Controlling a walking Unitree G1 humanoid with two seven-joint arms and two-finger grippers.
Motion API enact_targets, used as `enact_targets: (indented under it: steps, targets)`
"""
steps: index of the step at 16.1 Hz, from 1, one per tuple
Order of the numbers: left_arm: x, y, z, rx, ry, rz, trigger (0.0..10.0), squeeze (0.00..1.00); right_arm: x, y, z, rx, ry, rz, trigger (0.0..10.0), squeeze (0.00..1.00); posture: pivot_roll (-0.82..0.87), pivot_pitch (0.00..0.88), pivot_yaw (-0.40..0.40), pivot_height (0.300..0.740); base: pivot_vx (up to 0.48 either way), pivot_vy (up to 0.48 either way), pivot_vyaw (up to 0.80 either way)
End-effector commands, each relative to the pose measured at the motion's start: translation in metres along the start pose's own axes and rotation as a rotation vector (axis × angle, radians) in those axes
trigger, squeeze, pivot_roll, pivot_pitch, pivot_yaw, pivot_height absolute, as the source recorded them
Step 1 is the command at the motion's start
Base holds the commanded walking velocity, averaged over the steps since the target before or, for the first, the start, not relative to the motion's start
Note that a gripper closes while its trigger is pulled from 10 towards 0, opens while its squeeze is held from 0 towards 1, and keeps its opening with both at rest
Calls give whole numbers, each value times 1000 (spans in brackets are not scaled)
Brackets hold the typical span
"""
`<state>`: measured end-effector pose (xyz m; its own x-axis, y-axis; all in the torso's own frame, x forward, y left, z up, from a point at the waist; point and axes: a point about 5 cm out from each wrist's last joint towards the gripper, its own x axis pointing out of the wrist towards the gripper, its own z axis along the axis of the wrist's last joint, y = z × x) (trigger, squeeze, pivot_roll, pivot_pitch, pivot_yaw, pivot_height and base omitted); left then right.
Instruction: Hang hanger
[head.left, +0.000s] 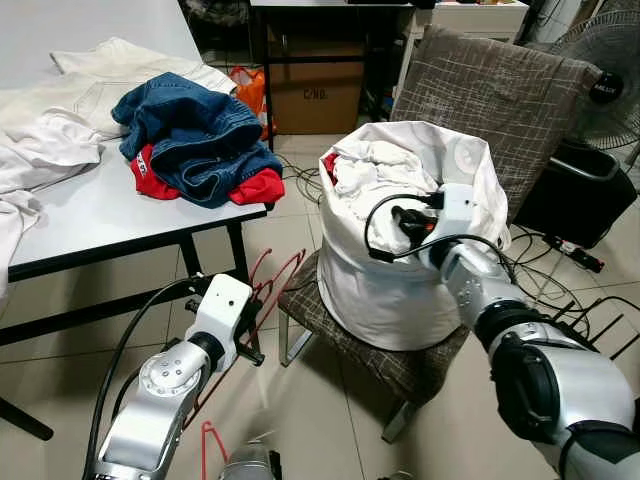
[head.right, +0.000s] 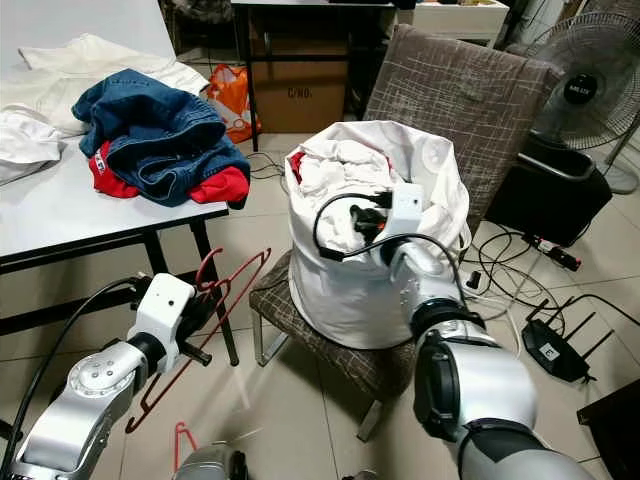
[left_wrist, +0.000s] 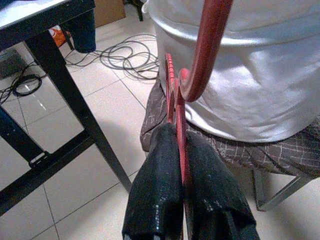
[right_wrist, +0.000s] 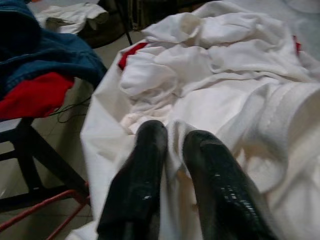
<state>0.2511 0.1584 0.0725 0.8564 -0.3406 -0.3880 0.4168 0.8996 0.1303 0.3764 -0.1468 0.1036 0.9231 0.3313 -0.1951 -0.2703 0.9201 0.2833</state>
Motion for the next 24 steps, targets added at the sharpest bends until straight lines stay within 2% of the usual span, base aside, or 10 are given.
enact_targets:
  steps: [1,4,8,10,11,12,13,14,18,24]
  targets:
    - [4,0,6,19,-18,-7,10000,0,5,8,19,-50,-62,48,0,0,215,3,-15,716,0,0,0]
    - [11,0,11,12,-37,-2,10000,0,12,23,56,-92,-189,137,0,0,189,0,-27,716,0,0,0]
    - [23,-7,18,9,-63,-24,10000,0,14,37,111,-208,-342,199,0,0,156,0,-32,716,0,0,0]
    - [25,-6,20,7,-69,-24,10000,0,14,33,108,-553,-252,117,0,0,148,0,-28,716,0,0,0]
    - [25,-6,19,8,-68,-27,10000,0,14,30,101,-596,-201,123,9882,1000,145,0,-25,716,0,0,0]
    - [25,-6,19,8,-68,-29,10000,0,14,29,96,-611,-168,132,9882,1000,145,0,-25,716,0,0,0]
    - [25,-7,17,15,-57,-42,10000,0,12,21,83,-727,-70,143,10000,1000,145,0,-21,716,0,0,0]
    - [23,-7,14,16,-50,-45,10000,0,11,18,77,-735,-41,158,10000,1000,139,0,-16,716,0,0,0]
    - [21,-5,12,23,-44,-43,10000,0,11,18,58,-525,-37,161,10000,1000,149,0,-11,716,0,0,0]
    - [13,1,9,32,-32,-31,10000,0,10,17,42,-500,-5,146,10000,1000,170,2,-2,716,0,0,0]
